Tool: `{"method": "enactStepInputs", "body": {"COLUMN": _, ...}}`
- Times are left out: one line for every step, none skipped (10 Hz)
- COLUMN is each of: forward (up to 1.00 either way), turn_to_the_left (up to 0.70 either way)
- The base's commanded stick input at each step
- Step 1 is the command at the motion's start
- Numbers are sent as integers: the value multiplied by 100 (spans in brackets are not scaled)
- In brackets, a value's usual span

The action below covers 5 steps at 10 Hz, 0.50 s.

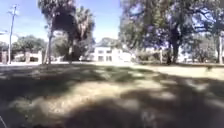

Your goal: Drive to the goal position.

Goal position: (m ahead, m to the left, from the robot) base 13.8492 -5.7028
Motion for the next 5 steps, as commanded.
{"method": "enactStepInputs", "body": {"forward": 70, "turn_to_the_left": 0}}
{"method": "enactStepInputs", "body": {"forward": 70, "turn_to_the_left": 0}}
{"method": "enactStepInputs", "body": {"forward": 70, "turn_to_the_left": 0}}
{"method": "enactStepInputs", "body": {"forward": 70, "turn_to_the_left": 0}}
{"method": "enactStepInputs", "body": {"forward": 70, "turn_to_the_left": 0}}
